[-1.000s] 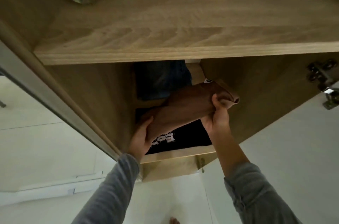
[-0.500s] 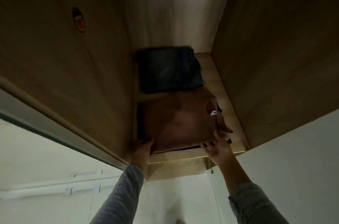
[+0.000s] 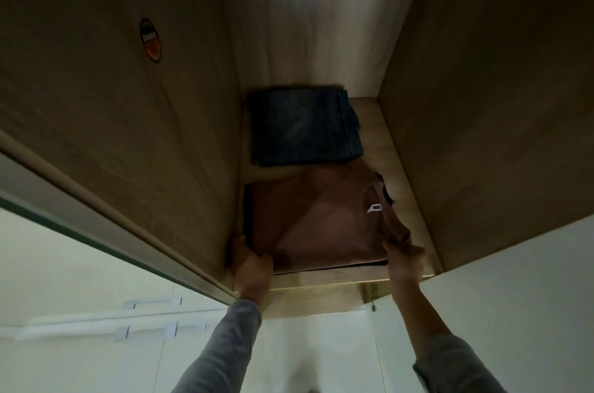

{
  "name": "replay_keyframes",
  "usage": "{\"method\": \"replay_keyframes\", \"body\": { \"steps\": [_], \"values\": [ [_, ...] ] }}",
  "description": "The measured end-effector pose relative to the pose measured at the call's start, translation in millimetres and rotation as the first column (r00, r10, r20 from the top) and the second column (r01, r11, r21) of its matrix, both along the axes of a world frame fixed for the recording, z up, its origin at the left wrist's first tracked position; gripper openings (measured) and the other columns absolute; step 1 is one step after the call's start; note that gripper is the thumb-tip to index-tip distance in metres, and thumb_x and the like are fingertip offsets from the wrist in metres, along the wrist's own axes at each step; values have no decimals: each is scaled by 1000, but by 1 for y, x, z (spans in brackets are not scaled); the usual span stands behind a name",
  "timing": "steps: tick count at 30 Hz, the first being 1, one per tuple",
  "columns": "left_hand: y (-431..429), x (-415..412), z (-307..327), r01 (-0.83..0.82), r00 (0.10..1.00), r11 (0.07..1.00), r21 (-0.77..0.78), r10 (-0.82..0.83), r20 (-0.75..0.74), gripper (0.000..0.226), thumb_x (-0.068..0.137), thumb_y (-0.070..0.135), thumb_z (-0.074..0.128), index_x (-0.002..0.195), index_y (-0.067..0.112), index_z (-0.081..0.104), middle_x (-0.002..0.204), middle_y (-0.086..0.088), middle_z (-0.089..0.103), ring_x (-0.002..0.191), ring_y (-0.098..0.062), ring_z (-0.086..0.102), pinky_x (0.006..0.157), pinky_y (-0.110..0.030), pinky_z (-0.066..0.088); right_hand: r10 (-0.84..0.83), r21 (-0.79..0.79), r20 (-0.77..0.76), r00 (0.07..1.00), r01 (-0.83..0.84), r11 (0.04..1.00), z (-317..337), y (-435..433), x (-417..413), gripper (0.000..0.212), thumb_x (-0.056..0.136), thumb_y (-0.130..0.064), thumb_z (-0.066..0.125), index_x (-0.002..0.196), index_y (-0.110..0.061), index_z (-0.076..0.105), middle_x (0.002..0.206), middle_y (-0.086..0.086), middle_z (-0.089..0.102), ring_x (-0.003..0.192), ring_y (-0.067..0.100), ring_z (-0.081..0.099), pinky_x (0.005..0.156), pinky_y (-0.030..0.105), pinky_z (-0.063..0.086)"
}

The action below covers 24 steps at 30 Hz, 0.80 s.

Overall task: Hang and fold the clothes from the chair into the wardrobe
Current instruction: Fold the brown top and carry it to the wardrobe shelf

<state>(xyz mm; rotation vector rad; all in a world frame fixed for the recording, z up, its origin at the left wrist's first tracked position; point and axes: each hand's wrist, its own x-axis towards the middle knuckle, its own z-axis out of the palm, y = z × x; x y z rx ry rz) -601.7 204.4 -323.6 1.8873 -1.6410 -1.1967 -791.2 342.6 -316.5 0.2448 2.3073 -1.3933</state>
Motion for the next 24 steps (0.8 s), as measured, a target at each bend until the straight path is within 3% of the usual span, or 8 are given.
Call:
{"method": "replay_keyframes", "body": {
  "steps": [3, 6, 9, 13, 14, 17, 21, 24],
  "values": [
    [-1, -12, 12, 136, 991, 964, -229, -132, 34, 62, 86, 3, 52, 143, 13, 30, 136, -12, 44, 118, -33, 48, 98, -38, 40, 141, 284, -356, 924, -37, 958, 9, -14, 4, 51, 77, -8, 66, 123, 2, 45, 123, 22, 49, 117, 40, 44, 100, 50, 37],
    [-8, -25, 8, 454, 891, 787, -418, -397, 221, 54, 99, 32, 33, 149, 17, 21, 156, -5, 21, 143, -23, 21, 115, -28, 13, 469, 409, -506, 724, -278, 869, 12, -36, 6, 59, 79, -15, 63, 134, -12, 41, 140, 15, 39, 129, 35, 36, 104, 53, 33],
    [-12, -22, -21, 739, 666, 604, -299, -586, 462, 67, 91, 55, 3, 149, 21, 4, 157, -4, -1, 146, -20, -6, 117, -32, -8, 795, 596, -345, 498, -539, 596, -7, -49, 11, 67, 90, -29, 51, 148, -26, 19, 158, 5, 9, 145, 30, 8, 114, 53, 17],
    [-32, 5, -60, 847, 498, 487, -215, -583, 642, 63, 98, 51, 9, 143, 13, 33, 150, -11, 34, 138, -23, 23, 112, -35, 2, 893, 726, -156, 421, -564, 393, -50, -30, 16, 87, 76, -75, -12, 150, -31, -2, 159, 5, -6, 146, 32, -2, 115, 53, 11],
    [-37, 8, -61, 859, 463, 483, -170, -594, 658, 63, 98, 49, 13, 140, 12, 38, 147, -12, 39, 136, -23, 28, 111, -36, 4, 901, 741, -121, 416, -566, 361, -54, -25, 16, 87, 76, -75, -13, 150, -31, -4, 159, 6, -7, 146, 32, -2, 115, 53, 12],
    [-34, 1, -43, 855, 421, 514, -69, -611, 671, 76, 87, 51, 12, 141, 6, 40, 149, -15, 34, 138, -27, 33, 110, -39, 8, 921, 751, 11, 389, -612, 249, -41, -24, 12, 68, 96, -53, 24, 149, -28, -11, 158, 7, -15, 145, 32, -8, 115, 54, 10],
    [-25, -8, -5, 801, 491, 595, -73, -581, 650, 92, 74, 52, -17, 150, 5, 6, 159, -10, 0, 146, -19, -4, 115, -34, -9, 909, 696, -39, 415, -641, 323, 7, -24, 15, 69, 97, -31, 38, 151, -20, -4, 158, 12, -6, 146, 31, -4, 117, 51, 10],
    [-16, -10, 41, 824, 496, 547, -147, -570, 655, 68, 95, 46, 1, 150, 6, 8, 159, -8, 1, 146, -18, -4, 116, -33, -7, 882, 674, -171, 439, -601, 429, 45, -12, 20, 69, 93, -21, 42, 152, -19, 5, 159, 10, 3, 145, 31, 9, 115, 48, 19]
  ]
}}
